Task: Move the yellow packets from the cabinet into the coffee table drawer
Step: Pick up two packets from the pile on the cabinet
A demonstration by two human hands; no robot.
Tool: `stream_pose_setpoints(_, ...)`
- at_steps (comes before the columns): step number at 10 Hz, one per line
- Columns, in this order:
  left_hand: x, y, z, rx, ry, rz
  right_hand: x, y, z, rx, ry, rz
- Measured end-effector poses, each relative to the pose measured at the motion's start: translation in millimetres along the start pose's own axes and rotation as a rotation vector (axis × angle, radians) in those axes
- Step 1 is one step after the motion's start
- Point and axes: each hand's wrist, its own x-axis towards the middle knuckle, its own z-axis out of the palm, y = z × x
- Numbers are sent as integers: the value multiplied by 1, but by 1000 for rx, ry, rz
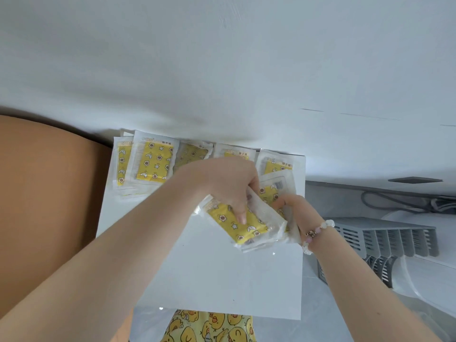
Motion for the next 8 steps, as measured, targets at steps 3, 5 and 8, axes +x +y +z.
stream_pose_setpoints(3,24,8,21,20,201,63,-5,-1,15,34,-121,-85)
stream_pose_setpoints(5,27,3,54,-2,721,142,-4,7,9,-7,15,-66)
stream_pose_setpoints(8,29,-1,112,-836,772,-219,-12,13,21,508,-70,-87)
